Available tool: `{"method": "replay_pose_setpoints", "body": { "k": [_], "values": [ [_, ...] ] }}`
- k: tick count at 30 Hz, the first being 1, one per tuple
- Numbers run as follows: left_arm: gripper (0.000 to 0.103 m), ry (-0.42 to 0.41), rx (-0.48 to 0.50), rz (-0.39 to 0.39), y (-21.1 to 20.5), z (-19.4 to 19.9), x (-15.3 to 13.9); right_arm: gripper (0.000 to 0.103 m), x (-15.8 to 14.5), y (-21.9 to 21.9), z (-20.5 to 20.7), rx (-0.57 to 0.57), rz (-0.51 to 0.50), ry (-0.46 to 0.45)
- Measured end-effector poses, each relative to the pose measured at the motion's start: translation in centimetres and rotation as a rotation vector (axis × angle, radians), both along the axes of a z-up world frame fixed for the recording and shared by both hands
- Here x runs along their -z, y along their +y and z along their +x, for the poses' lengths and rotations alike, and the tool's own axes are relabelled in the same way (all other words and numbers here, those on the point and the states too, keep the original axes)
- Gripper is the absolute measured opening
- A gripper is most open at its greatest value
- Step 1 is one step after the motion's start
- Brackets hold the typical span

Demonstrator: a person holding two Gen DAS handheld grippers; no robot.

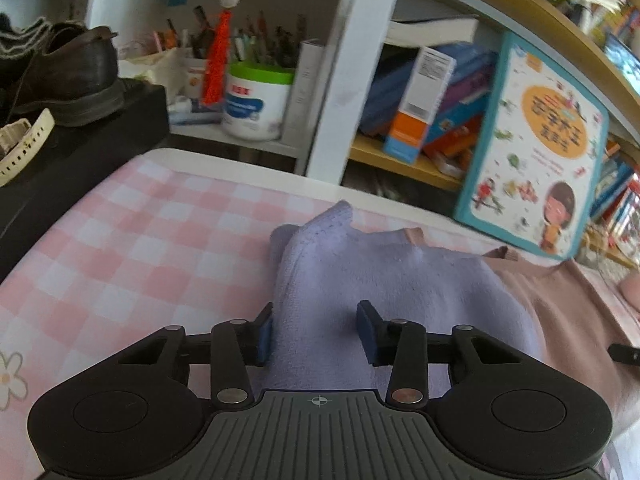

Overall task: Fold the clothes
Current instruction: 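Open both tools and release the folded sweater, then withdraw both tools from the folded sweater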

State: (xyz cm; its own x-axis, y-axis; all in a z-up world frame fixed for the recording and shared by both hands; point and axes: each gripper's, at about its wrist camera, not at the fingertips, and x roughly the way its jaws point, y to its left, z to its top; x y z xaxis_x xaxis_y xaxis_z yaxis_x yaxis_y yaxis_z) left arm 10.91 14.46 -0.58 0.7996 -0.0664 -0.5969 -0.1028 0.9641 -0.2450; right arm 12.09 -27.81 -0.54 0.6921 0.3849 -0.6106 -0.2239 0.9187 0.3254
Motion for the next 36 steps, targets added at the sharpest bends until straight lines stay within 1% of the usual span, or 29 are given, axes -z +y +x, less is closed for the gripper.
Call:
{"method": "replay_pose_setpoints", "body": {
  "k": [5,8,13,14,15,16,17,19,21,22,24,27,29,30,32,33,36],
  "values": [
    [0.040,-0.010,-0.017,0.008,0.3,0.9,0.1,0.019,-0.1,1.5,0.9,-0.021,-0.056,-0.017],
    [0.040,-0.017,-0.023,0.015,0.3,1.0,0.1,0.019,-0.1,2.3,1.0,-0.036,-0.102,-0.044],
    [0.041,-0.033,-0.034,0.025,0.3,1.1,0.0,0.021,0.0,2.4,0.8,-0.048,-0.121,-0.075],
    [0.041,-0.040,-0.041,0.026,0.3,0.8,-0.2,0.026,0.0,2.2,0.8,-0.042,-0.120,-0.080],
    [0.043,-0.049,-0.049,0.026,0.2,0.5,-0.4,0.034,0.0,2.0,0.7,-0.036,-0.118,-0.085],
    [0.045,-0.060,-0.057,0.028,0.1,0.0,-0.8,0.038,-0.1,1.8,0.5,-0.029,-0.120,-0.095],
    [0.050,-0.073,-0.061,0.034,-0.1,-0.6,-1.2,0.043,-0.3,1.6,0.3,-0.024,-0.122,-0.107],
    [0.053,-0.109,-0.054,0.066,-0.8,-2.1,-2.1,0.046,-0.7,1.2,-0.6,-0.025,-0.127,-0.137],
    [0.066,-0.148,-0.034,0.111,-1.9,-3.8,-3.1,0.056,-1.2,0.8,-1.6,-0.031,-0.137,-0.170],
    [0.068,-0.168,-0.024,0.131,-2.5,-4.7,-3.5,0.057,-1.5,0.8,-2.3,-0.038,-0.149,-0.192],
    [0.070,-0.202,0.000,0.160,-3.6,-6.5,-4.1,0.065,-1.8,0.8,-3.8,-0.053,-0.171,-0.235],
    [0.079,-0.227,0.017,0.180,-4.9,-8.5,-4.2,0.073,-2.2,1.2,-6.1,-0.086,-0.199,-0.293],
    [0.081,-0.242,0.026,0.192,-5.8,-9.8,-4.2,0.079,-2.3,1.6,-7.6,-0.108,-0.211,-0.324],
    [0.084,-0.249,0.030,0.197,-6.2,-10.4,-4.2,0.081,-2.3,1.8,-8.2,-0.119,-0.212,-0.334],
    [0.087,-0.264,0.039,0.208,-7.1,-11.7,-4.2,0.082,-2.3,2.3,-9.3,-0.141,-0.214,-0.351],
    [0.088,-0.271,0.044,0.214,-7.5,-12.3,-4.2,0.085,-2.2,2.5,-9.8,-0.153,-0.214,-0.355],
    [0.091,-0.266,0.052,0.213,-8.3,-13.3,-3.8,0.090,-2.0,3.3,-11.1,-0.179,-0.213,-0.360]
  ]
}}
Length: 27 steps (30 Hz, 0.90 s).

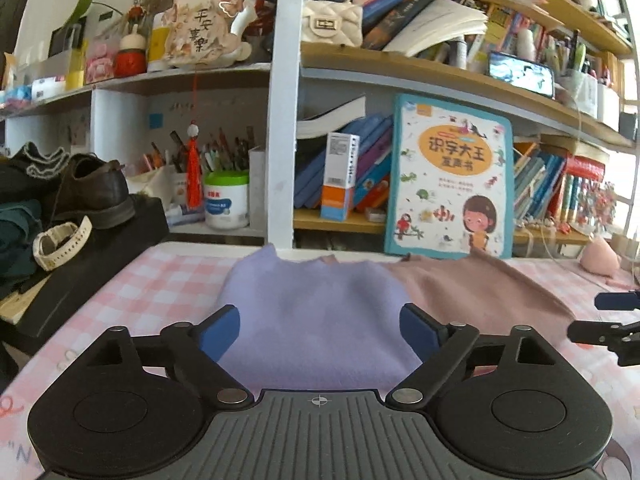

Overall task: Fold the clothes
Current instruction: 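Withdraw both tools from the folded sweater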

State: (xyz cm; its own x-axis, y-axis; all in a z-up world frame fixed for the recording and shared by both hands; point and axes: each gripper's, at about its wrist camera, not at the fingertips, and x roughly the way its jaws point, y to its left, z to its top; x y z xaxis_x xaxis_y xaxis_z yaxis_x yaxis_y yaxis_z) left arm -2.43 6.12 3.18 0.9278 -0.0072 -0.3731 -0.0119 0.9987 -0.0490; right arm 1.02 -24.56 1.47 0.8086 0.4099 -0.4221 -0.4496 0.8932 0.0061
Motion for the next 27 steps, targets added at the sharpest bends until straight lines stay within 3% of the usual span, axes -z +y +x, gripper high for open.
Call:
{"method": "replay_pose_setpoints", "body": {
  "k": [5,14,27],
  "values": [
    [0.095,0.041,0.011,-0.012,-0.7,-1.0,0.8,0.092,0.5,1.1,-1.0,-0.020,-0.021,0.007],
    [0.097,0.078,0.006,0.032,-1.6,-1.6,1.3,0.094,1.2,1.4,-2.1,-0.019,-0.036,0.024],
    [0.098,0.131,0.003,0.046,-1.5,-0.5,1.8,0.101,1.3,1.8,-3.0,0.046,-0.149,-0.048]
  ]
}}
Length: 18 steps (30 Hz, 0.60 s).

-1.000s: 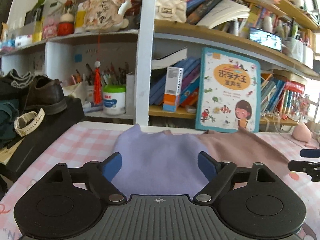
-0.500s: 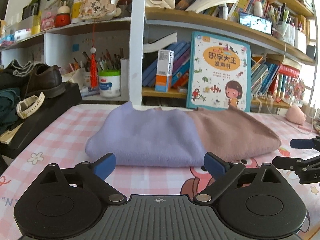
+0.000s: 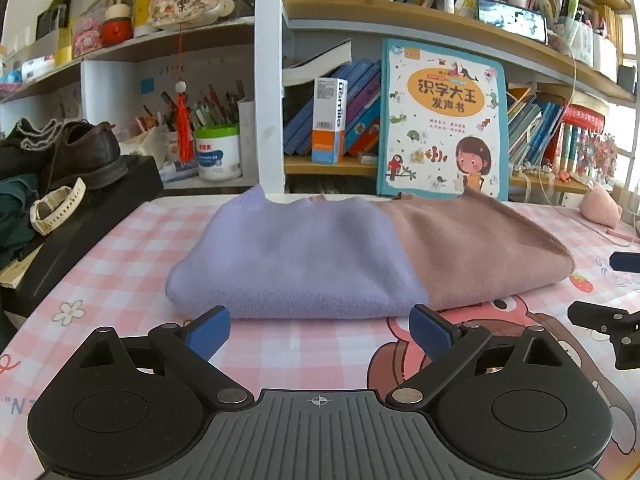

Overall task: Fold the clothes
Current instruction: 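Withdraw both tools from the folded sweater, then pinch the lavender end of the folded sweater with the left tool and tuck it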

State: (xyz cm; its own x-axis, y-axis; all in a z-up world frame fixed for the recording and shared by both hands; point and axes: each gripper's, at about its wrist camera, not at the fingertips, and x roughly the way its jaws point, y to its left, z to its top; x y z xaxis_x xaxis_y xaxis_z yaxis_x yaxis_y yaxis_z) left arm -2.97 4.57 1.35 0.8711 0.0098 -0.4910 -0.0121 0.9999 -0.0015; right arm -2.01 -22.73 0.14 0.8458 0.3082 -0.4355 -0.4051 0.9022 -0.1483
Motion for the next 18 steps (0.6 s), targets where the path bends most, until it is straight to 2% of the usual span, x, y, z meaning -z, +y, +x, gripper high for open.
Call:
{"method": "replay_pose_setpoints", "body": {
  "k": [4,10,12,14,16,18],
  "values": [
    [0.098,0.021,-0.014,-0.020,0.5,0.3,0.2,0.102,0.2,-0.1,0.2,0.005,0.006,0.021],
    [0.098,0.060,-0.077,-0.143,2.5,0.9,0.6,0.102,0.5,0.0,0.5,0.016,-0.007,0.050],
    [0.096,0.081,-0.091,-0.264,3.8,1.3,0.8,0.102,0.6,0.3,0.6,0.013,-0.026,0.054],
    [0.096,0.109,-0.108,-0.418,5.3,1.7,1.3,0.102,0.7,0.6,0.5,-0.003,-0.039,0.051],
    [0.093,0.104,-0.138,-0.543,6.4,2.1,1.6,0.102,0.7,0.9,0.3,-0.013,-0.053,0.046],
    [0.085,0.109,-0.172,-0.656,7.5,2.5,2.0,0.102,0.8,1.0,0.3,-0.017,-0.060,0.047]
  ]
}}
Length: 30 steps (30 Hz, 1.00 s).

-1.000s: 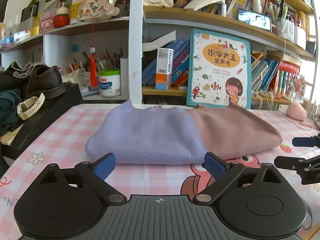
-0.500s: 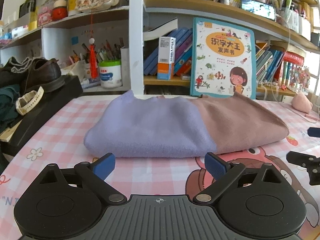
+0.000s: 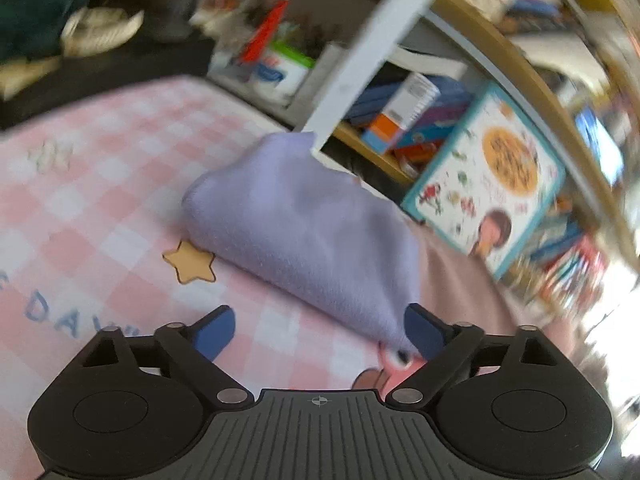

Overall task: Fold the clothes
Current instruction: 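Pinch the lavender end of the folded sweater with the left tool and tuck it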

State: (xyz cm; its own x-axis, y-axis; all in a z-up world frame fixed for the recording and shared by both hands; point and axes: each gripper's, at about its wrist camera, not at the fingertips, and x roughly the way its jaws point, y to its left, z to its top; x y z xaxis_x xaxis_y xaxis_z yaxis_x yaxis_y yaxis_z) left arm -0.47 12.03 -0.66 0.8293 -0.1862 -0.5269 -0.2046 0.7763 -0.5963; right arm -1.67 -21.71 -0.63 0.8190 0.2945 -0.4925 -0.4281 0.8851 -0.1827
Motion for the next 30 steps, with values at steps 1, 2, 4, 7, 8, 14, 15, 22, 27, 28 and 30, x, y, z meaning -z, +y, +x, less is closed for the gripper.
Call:
{"method": "replay_pose_setpoints", "body": {
  "k": [1,2,4,7,8,14,15,22,27,28,30],
  "values": [
    [0.083,0.003,-0.023,-0.058,0.5,0.2,0.3,0.102,0.0,0.0,0.0,-0.001,-0.002,0.002],
    [0.081,0.006,-0.057,-0.123,1.0,0.4,0.6,0.102,0.0,0.0,0.1,-0.003,0.001,0.005],
    [0.080,0.012,-0.136,-0.262,2.1,0.7,1.3,0.102,0.0,-0.1,0.3,-0.001,0.011,0.015],
    [0.067,0.034,-0.259,-0.393,3.4,1.1,2.2,0.102,0.0,-0.4,0.4,0.002,0.025,0.027],
    [0.058,0.039,-0.281,-0.409,3.5,1.2,2.3,0.102,0.0,-0.4,0.5,0.002,0.029,0.030],
    [0.037,0.055,-0.351,-0.425,3.3,1.4,2.8,0.102,0.0,-0.7,0.9,0.010,0.051,0.054],
    [0.037,0.057,-0.362,-0.428,3.3,1.5,2.9,0.102,0.0,-0.8,1.0,0.013,0.056,0.060],
    [0.018,0.076,-0.444,-0.446,3.2,1.7,3.4,0.102,-0.2,-2.2,1.3,0.052,0.134,0.077],
    [0.011,-0.010,-0.390,-0.289,1.6,1.8,1.6,0.102,-0.3,-2.2,1.2,0.045,0.133,0.073],
    [0.011,-0.050,-0.352,-0.215,0.8,2.0,0.5,0.102,-0.3,-2.0,1.1,0.040,0.127,0.071],
    [0.012,-0.108,-0.283,-0.114,-0.4,2.2,-1.1,0.102,-0.3,-1.8,1.0,0.028,0.117,0.068]
  ]
}}
